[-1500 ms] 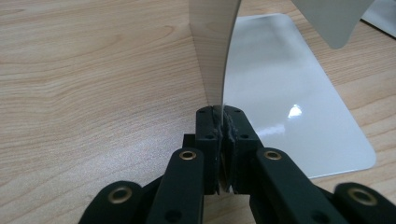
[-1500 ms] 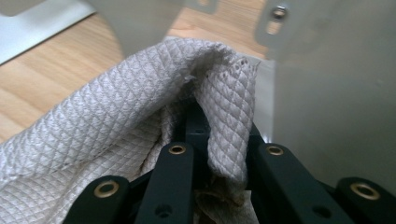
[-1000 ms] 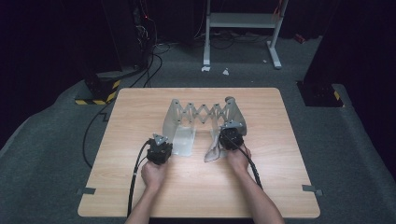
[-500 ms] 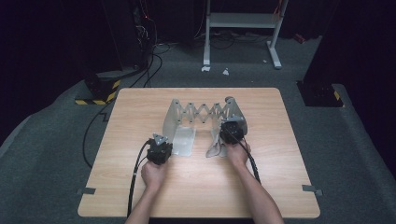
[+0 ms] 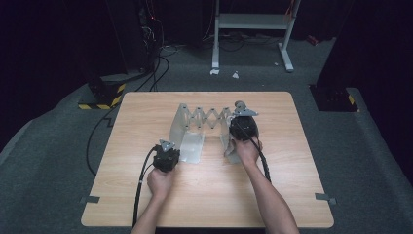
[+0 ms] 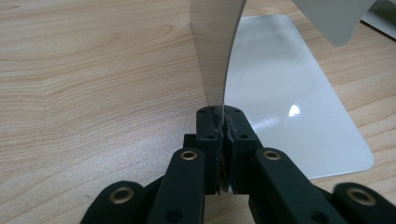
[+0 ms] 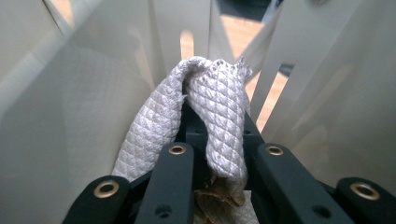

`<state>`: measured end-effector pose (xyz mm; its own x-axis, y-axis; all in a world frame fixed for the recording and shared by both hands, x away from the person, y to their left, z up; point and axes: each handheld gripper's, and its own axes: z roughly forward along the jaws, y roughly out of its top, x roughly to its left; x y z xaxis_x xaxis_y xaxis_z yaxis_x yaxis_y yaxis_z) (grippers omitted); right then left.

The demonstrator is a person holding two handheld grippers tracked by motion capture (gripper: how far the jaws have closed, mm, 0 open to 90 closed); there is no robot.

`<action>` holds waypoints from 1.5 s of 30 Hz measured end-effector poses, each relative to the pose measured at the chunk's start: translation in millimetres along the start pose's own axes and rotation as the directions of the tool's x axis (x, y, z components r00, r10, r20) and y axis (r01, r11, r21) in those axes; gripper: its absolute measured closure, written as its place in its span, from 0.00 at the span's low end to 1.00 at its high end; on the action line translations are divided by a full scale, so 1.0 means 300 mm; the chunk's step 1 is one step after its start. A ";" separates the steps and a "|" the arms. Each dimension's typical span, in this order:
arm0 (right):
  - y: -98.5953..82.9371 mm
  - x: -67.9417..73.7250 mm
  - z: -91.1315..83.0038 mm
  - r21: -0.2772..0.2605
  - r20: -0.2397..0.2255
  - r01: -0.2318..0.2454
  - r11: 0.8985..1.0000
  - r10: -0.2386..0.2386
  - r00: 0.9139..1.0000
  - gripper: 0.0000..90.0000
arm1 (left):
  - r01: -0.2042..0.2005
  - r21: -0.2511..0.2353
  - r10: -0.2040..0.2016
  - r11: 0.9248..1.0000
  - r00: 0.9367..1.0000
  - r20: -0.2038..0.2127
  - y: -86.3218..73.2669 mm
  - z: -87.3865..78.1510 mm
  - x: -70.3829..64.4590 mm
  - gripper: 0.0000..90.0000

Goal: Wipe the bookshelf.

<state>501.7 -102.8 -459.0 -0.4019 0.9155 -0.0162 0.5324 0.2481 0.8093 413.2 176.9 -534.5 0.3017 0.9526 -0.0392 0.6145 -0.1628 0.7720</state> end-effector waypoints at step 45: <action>-0.013 -0.004 0.011 0.022 0.009 0.014 1.000 -0.014 1.000 0.91 | 0.003 0.002 -0.003 1.000 1.000 0.004 0.000 -0.001 0.001 0.95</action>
<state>502.4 -103.7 -464.1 -0.4027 0.9147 -0.0327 0.5433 0.2676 0.7958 413.2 177.3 -534.4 0.3028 0.9520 -0.0438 0.6165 -0.1606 0.7708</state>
